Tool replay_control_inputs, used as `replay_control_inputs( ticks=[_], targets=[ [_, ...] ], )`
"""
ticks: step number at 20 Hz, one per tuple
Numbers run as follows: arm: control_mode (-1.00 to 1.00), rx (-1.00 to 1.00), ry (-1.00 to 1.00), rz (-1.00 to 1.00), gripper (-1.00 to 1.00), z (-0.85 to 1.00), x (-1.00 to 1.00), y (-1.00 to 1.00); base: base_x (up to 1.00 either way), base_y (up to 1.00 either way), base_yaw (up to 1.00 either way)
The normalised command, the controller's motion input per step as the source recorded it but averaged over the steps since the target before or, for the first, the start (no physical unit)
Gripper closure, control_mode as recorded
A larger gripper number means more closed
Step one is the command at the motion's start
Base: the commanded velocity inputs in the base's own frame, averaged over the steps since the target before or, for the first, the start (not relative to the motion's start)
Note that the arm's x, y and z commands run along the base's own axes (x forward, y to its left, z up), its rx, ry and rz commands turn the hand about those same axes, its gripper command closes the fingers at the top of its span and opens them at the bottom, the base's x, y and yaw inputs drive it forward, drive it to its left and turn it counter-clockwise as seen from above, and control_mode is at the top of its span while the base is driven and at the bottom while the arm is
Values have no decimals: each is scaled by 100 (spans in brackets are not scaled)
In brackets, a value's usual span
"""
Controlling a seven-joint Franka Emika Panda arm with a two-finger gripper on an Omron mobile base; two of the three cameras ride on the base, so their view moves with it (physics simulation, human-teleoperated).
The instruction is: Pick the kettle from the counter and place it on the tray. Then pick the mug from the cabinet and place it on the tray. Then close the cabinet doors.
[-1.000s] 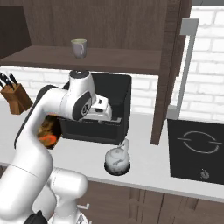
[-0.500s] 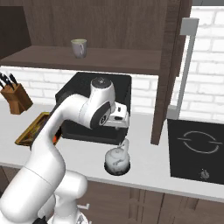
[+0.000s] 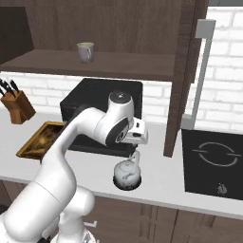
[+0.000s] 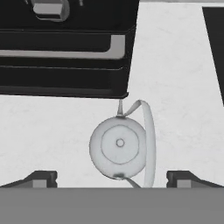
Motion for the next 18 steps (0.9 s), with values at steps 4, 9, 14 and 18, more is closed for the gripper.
replay_control_inputs(
  ticks=[4,9,14,18],
  targets=[
    [-100,0,2,-1,-100,-22,0,-17,0,0,0],
    [-100,2,4,-1,-100,-13,0,-19,0,0,0],
    [-100,2,5,-1,-100,-13,2,-21,0,0,0],
    [-100,0,6,0,-100,-18,3,-16,0,0,0]
  ],
)
